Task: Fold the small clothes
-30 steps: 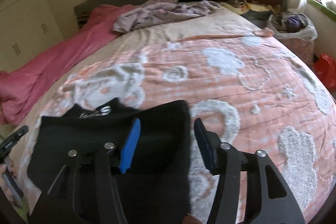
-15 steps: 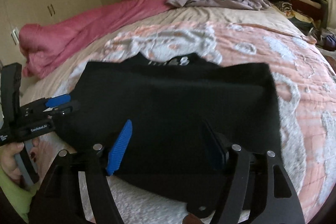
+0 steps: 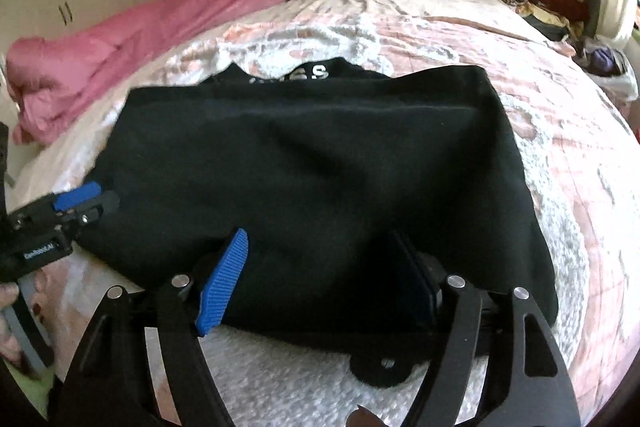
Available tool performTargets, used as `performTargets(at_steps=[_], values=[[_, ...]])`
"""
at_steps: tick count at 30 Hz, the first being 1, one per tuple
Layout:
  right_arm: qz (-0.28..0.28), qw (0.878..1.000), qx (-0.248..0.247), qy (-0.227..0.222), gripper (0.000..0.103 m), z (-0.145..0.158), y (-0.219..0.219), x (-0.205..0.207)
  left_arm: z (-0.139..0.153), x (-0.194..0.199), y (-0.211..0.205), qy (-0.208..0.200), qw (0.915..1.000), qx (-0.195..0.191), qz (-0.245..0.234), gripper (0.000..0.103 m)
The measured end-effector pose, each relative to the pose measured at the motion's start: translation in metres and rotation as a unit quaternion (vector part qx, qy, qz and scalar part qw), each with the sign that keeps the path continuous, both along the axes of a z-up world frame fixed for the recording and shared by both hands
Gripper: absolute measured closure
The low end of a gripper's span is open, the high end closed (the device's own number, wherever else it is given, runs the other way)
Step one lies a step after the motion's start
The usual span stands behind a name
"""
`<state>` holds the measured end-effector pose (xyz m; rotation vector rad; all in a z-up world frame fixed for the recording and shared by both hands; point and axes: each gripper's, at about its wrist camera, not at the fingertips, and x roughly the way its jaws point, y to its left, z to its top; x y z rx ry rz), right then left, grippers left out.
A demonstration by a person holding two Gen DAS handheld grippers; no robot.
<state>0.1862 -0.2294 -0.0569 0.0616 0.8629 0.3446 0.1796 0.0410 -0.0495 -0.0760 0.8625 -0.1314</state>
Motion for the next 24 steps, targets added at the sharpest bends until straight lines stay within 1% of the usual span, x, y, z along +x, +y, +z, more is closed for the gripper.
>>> performTargets(at_steps=[4, 9, 11, 13, 20, 21, 22, 23, 24], values=[[-0.008, 1.0, 0.015, -0.011, 0.019, 0.01, -0.006, -0.01, 0.01, -0.01, 0.001, -0.011, 0.9999, -0.007, 0.0, 0.042], [-0.021, 0.999, 0.035, -0.021, 0.018, 0.02, -0.016, -0.021, 0.025, -0.02, 0.003, -0.023, 0.9997, -0.008, -0.001, 0.037], [-0.026, 0.998, 0.041, -0.025, 0.008, 0.024, -0.018, -0.024, 0.03, -0.023, 0.003, -0.027, 0.9996, -0.008, 0.001, 0.035], [-0.029, 0.998, 0.047, -0.032, 0.008, 0.029, -0.021, -0.029, 0.035, -0.026, 0.004, -0.031, 0.9995, -0.01, 0.002, 0.031], [-0.033, 0.997, 0.055, -0.048, 0.007, 0.041, -0.025, -0.041, 0.046, -0.037, 0.005, -0.042, 0.999, -0.008, 0.009, 0.024], [-0.032, 0.997, 0.056, -0.049, 0.007, 0.043, -0.025, -0.043, 0.047, -0.038, 0.006, -0.044, 0.999, -0.007, 0.012, 0.021], [-0.031, 0.997, 0.057, -0.05, 0.007, 0.044, -0.024, -0.044, 0.048, -0.039, 0.006, -0.044, 0.9989, -0.006, 0.014, 0.012], [-0.03, 0.997, 0.056, -0.053, 0.006, 0.046, -0.024, -0.046, 0.049, -0.04, 0.007, -0.044, 0.9989, -0.004, 0.016, 0.01], [-0.03, 0.996, 0.054, -0.056, 0.006, 0.048, -0.023, -0.047, 0.051, -0.04, 0.008, -0.045, 0.9989, -0.003, 0.016, 0.01]])
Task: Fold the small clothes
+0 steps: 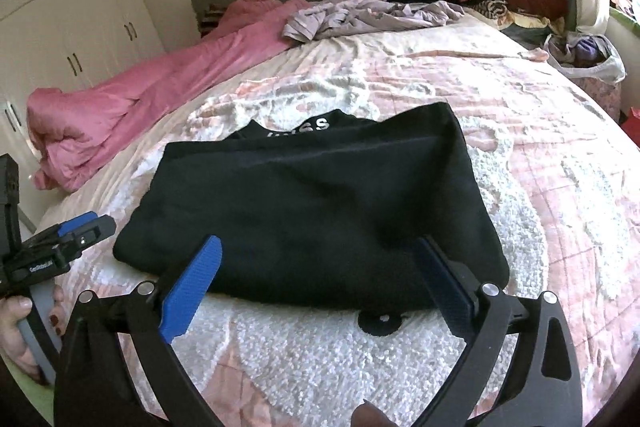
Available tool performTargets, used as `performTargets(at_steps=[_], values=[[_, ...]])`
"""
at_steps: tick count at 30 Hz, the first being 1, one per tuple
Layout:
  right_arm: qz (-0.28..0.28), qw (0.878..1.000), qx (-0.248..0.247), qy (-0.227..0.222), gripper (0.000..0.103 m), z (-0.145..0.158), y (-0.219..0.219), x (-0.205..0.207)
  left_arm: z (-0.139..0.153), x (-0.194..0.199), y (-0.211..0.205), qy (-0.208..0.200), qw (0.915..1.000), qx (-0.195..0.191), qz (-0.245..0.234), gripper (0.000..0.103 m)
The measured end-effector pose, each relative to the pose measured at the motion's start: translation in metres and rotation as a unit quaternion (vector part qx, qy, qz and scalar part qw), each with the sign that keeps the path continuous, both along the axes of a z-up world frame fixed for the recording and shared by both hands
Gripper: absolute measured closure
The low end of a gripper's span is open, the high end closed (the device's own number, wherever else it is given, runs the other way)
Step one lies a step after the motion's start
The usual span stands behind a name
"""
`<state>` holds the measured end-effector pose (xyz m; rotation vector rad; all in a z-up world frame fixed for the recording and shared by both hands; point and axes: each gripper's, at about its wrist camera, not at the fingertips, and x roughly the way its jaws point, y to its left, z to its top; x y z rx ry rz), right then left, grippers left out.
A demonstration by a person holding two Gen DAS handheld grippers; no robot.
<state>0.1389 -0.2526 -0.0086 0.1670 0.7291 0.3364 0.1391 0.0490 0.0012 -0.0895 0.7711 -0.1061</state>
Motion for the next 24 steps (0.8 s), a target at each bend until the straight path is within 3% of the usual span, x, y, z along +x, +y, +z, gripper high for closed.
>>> performTargets(at_steps=[24], values=[[0.062, 0.996, -0.037, -0.045, 0.004, 0.034, 0.056, -0.011, 0.009, -0.01, 0.043, -0.01, 0.9988, -0.008, 0.048, 0.01]])
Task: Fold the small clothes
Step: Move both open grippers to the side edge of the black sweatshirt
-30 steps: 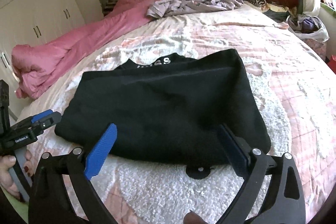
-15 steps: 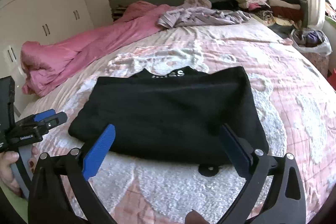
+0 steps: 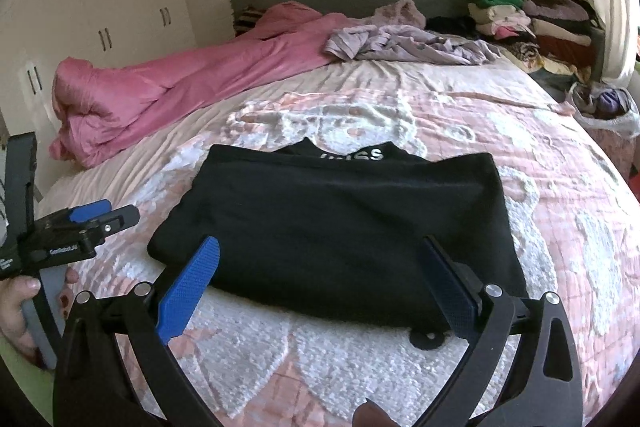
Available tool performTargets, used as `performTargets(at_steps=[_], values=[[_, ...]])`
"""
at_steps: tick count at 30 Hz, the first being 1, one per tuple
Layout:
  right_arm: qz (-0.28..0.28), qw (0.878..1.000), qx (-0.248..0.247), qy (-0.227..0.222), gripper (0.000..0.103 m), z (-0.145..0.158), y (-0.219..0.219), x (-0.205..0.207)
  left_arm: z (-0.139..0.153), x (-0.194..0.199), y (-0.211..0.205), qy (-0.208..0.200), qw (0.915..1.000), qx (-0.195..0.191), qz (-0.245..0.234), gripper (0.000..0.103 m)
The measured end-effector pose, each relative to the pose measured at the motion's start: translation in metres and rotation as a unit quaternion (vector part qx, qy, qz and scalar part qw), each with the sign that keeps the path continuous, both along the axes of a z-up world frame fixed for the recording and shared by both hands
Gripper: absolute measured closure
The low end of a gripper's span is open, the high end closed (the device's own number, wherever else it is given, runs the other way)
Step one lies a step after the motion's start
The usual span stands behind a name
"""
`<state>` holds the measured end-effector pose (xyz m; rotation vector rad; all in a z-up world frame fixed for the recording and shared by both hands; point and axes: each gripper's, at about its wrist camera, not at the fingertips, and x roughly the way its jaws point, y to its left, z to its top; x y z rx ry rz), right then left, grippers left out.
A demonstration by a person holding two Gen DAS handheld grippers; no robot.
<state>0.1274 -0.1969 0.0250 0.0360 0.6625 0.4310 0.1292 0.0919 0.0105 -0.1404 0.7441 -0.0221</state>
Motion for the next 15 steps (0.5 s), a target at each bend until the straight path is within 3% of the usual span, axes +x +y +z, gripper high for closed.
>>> performTargets(at_steps=[15], values=[[0.069, 0.997, -0.032, -0.005, 0.004, -0.004, 0.069, 0.018, -0.015, 0.02, 0.046, 0.016, 0.9978, -0.028, 0.058, 0.01]])
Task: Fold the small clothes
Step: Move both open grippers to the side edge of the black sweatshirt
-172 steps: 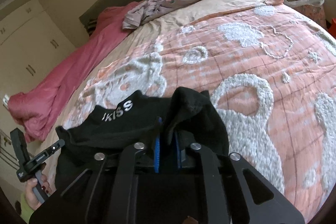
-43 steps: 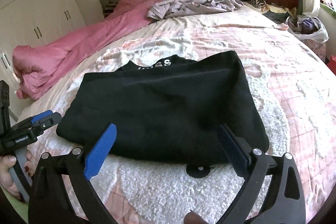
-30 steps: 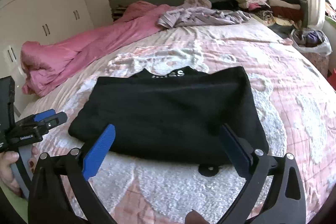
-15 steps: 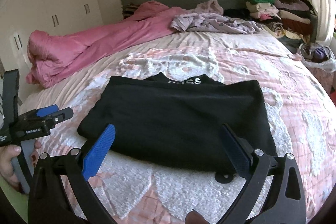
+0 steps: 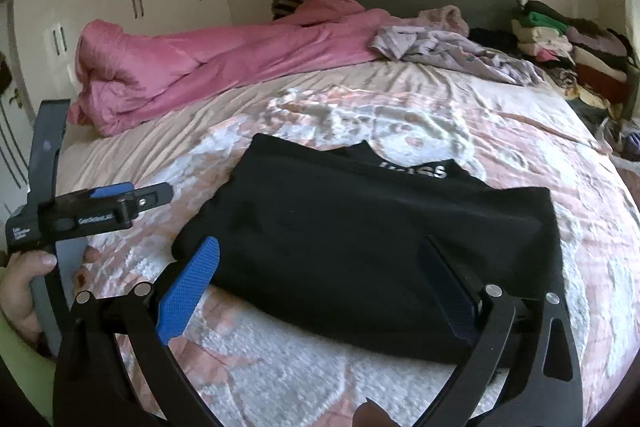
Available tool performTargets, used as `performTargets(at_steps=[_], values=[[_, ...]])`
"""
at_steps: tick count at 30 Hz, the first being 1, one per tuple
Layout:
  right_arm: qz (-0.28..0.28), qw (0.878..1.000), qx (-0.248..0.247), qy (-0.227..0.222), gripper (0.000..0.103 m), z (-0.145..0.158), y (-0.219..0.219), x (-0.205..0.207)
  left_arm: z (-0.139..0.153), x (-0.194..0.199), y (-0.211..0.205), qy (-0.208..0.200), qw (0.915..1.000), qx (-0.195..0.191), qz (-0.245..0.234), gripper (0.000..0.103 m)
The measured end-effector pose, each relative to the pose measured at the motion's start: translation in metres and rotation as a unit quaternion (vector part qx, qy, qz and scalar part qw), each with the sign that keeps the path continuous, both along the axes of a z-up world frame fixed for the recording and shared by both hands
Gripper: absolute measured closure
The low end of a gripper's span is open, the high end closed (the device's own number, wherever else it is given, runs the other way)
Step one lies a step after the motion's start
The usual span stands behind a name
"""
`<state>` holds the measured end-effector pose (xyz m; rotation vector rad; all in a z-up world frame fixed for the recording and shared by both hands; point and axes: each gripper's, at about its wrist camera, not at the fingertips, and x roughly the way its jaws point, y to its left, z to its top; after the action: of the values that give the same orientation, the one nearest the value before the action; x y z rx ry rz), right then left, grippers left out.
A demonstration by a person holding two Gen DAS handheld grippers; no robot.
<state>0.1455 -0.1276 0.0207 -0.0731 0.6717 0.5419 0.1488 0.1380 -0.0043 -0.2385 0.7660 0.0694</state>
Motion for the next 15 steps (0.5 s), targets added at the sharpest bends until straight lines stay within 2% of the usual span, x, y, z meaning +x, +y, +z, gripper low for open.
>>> performTargets(at_steps=[10, 15], values=[[0.031, 0.999, -0.04, 0.015, 0.004, -0.027, 0.04, 0.01, -0.011, 0.033, 0.018, 0.018, 0.999, -0.035, 0.018, 0.01], [0.042, 0.996, -0.073, 0.018, 0.004, -0.047, 0.056, 0.009, -0.015, 0.047, 0.02, 0.026, 0.9991, -0.026, 0.023, 0.01]])
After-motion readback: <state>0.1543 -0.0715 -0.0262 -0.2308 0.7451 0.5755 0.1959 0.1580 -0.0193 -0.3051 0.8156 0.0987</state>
